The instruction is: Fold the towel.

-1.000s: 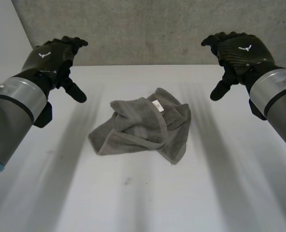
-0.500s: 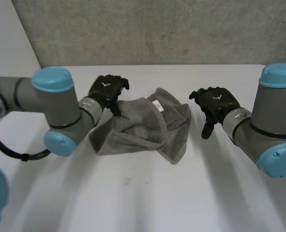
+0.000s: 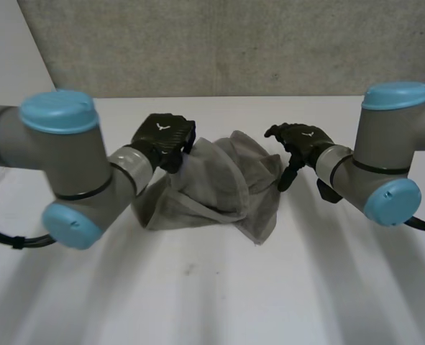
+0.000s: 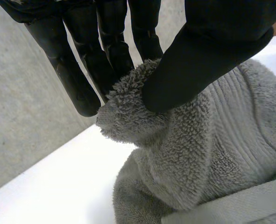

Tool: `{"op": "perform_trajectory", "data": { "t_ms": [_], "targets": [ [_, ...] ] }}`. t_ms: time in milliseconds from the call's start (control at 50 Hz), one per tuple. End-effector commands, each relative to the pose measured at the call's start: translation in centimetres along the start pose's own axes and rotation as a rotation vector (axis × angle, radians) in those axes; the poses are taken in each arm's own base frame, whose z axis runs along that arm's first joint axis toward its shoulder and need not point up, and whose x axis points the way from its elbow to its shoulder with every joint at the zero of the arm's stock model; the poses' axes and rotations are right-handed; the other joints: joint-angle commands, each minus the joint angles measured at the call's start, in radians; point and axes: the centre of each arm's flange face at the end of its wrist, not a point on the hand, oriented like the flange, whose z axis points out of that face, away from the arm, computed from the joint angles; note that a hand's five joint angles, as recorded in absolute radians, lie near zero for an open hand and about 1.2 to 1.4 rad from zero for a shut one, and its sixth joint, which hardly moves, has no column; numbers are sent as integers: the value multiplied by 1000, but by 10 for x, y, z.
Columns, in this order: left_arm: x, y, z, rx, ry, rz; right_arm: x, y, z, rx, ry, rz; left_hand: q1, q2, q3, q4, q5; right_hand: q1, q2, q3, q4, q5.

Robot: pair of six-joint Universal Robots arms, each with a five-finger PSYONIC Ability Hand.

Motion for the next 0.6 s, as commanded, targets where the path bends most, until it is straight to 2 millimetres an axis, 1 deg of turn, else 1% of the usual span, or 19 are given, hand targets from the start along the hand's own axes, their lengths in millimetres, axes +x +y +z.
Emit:
{"op": "perform_trajectory", "data": {
  "t_ms": [20,40,80,140,180,300,320,360,380,400,420,440,460,480,500,520,540,580,600],
  "targets": [
    [-1,-15,-67,-3,36,94,-6,2,26,-44,-62,55,244,182,187,182,209,-6,9,10,1,-29],
    [-1,-15,-67,-3,36,94,-6,2,27,-44,-63,55,244,182,187,182,209,-6,9,10,1,-29],
    [-5,-16,-88,-4,26,127,-12,8,37,-48,-92,53,244,182,187,182,209,-6,9,10,1,-29],
    [-7,-16,-97,-3,19,146,-20,11,41,-46,-114,46,244,182,187,182,209,-6,9,10,1,-29],
    [-12,-12,-112,-11,12,180,-37,20,46,-51,-156,39,244,182,187,182,209,25,39,40,31,2],
    [-19,-1,-129,-23,38,207,-69,37,45,-85,-222,60,244,182,187,182,209,69,84,84,76,46],
    [-19,-1,-129,-23,38,207,-69,37,45,-85,-222,60,244,182,187,182,209,69,84,84,76,46],
    [-17,2,-133,-22,65,214,-86,41,42,-98,-251,81,244,182,187,182,209,127,142,143,134,104],
    [-17,2,-133,-22,65,214,-86,41,42,-98,-251,81,244,182,187,182,209,128,142,143,134,105],
    [-16,4,-134,-20,77,219,-95,42,39,-103,-265,85,244,182,187,182,209,267,282,283,274,244],
    [-16,4,-134,-17,86,225,-100,43,38,-101,-262,79,244,182,187,182,209,556,571,572,563,533],
    [-16,4,-134,-17,86,225,-100,43,38,-101,-262,79,244,182,187,182,209,559,574,575,566,536],
    [-16,5,-134,-16,90,234,-102,41,37,-95,-259,75,244,182,187,182,209,882,897,897,889,859],
    [-16,5,-134,-16,90,234,-102,41,36,-95,-259,75,244,182,187,182,209,885,900,901,892,862],
    [-20,5,-132,-16,81,249,-101,37,36,-81,-246,65,244,182,187,182,209,1213,1227,1228,1219,1190],
    [-27,6,-130,-20,65,265,-98,28,36,-50,-224,39,244,182,187,182,209,1216,1230,1231,1223,1193],
    [-27,6,-130,-20,65,265,-98,28,36,-50,-224,39,244,182,187,182,209,1216,1230,1231,1223,1193],
    [-47,6,-119,-16,14,312,-87,-7,33,66,-171,-82,244,182,187,182,209,1216,1230,1231,1223,1193],
    [-47,6,-119,-16,14,312,-87,-7,33,66,-170,-83,244,182,187,182,209,1216,1230,1231,1223,1193]
  ]
}}
